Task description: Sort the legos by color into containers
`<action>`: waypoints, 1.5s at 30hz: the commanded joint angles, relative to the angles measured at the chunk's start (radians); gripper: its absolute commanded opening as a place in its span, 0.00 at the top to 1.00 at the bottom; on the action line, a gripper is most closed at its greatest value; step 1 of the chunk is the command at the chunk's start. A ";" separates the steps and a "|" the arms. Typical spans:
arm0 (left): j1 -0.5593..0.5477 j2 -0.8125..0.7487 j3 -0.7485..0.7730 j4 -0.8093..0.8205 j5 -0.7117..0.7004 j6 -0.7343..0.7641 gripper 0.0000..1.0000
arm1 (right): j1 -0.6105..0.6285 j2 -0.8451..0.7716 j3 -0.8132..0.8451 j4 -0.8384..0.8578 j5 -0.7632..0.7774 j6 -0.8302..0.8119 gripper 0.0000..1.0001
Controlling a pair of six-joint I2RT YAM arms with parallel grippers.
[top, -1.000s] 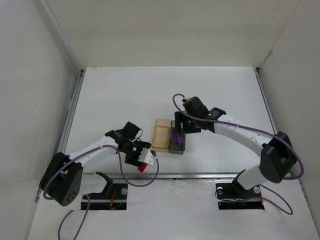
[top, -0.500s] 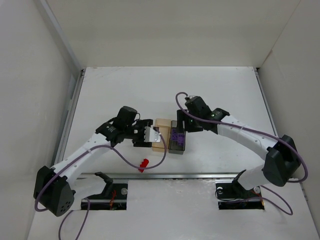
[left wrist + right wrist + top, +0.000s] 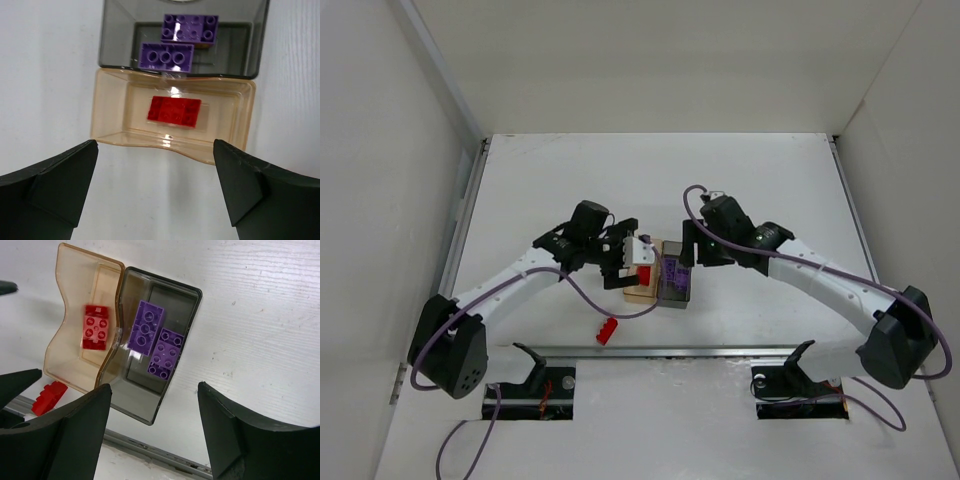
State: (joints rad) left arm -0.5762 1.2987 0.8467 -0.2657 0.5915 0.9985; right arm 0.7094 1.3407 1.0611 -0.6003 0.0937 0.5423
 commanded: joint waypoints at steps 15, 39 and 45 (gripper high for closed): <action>-0.131 -0.312 -0.055 -0.320 -0.261 -0.432 0.00 | 0.010 -0.086 -0.073 0.010 0.037 0.230 0.23; -0.289 -0.038 -0.184 -0.237 -0.279 -0.400 0.02 | 0.010 -0.186 -0.095 -0.021 0.195 0.249 0.20; -0.289 -0.036 -0.209 -0.247 -0.302 -0.356 0.50 | 0.010 -0.186 -0.061 -0.039 0.181 0.249 0.20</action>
State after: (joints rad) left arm -0.8581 1.2774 0.6582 -0.5098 0.2935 0.6197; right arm 0.7139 1.1595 0.9512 -0.6327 0.2649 0.7990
